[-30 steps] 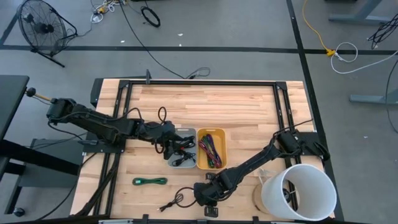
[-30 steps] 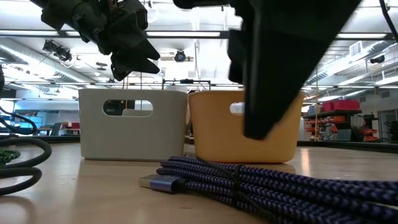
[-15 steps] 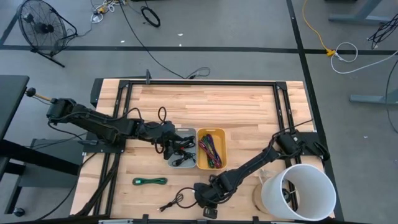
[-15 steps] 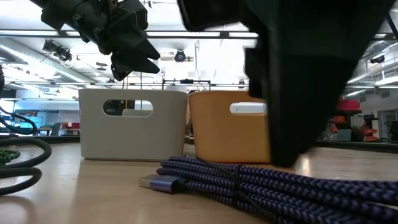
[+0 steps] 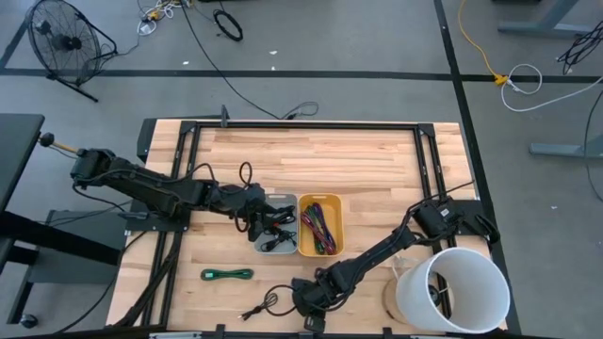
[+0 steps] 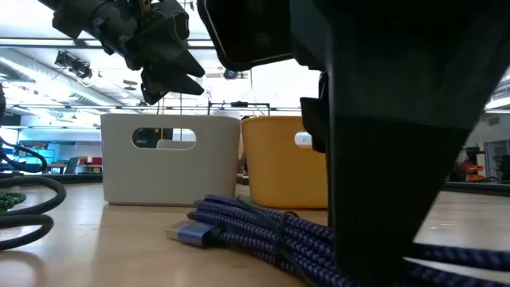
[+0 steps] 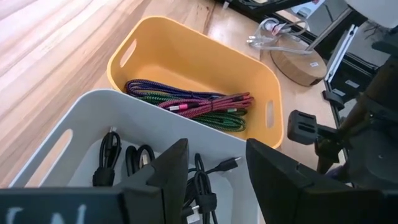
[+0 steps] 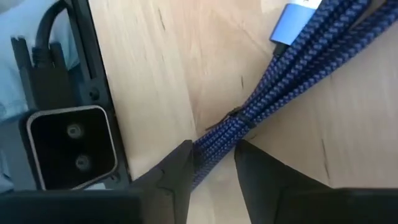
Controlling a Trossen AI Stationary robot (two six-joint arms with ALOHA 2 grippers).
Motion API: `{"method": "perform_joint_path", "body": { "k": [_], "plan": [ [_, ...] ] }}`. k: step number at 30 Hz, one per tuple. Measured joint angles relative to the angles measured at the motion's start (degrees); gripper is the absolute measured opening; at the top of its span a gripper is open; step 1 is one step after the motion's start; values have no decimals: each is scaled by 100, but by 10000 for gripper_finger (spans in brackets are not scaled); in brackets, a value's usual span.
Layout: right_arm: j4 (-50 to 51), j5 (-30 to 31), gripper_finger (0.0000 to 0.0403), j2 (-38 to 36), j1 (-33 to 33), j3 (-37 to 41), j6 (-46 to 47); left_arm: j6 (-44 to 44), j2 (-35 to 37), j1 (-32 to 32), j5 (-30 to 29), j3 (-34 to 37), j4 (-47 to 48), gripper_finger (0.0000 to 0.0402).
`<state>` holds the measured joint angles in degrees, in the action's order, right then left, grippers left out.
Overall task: Pick & Place USB Port
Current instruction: Put the blue charger cable into the yellow bin
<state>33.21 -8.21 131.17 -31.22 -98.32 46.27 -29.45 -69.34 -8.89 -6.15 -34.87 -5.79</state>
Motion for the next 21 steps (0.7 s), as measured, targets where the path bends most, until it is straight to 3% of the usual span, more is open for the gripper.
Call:
{"method": "perform_joint_path", "body": {
  "k": [3, 8, 14, 21],
  "plan": [
    [57, 157, 111, 62, -2, -9, -114, 0, 0, -19, 0, 0, 7, 167],
    [13, 82, 17, 37, 2, 0, -344, 2, 0, -83, -1, 0, 5, 167],
    [-235, 232, 6, -110, -2, 39, -525, 4, 0, -100, -2, 0, 6, 167],
    [296, 1104, 2, -842, 2, 35, -661, 7, 0, -100, -2, 0, 7, 167]
  ]
}}
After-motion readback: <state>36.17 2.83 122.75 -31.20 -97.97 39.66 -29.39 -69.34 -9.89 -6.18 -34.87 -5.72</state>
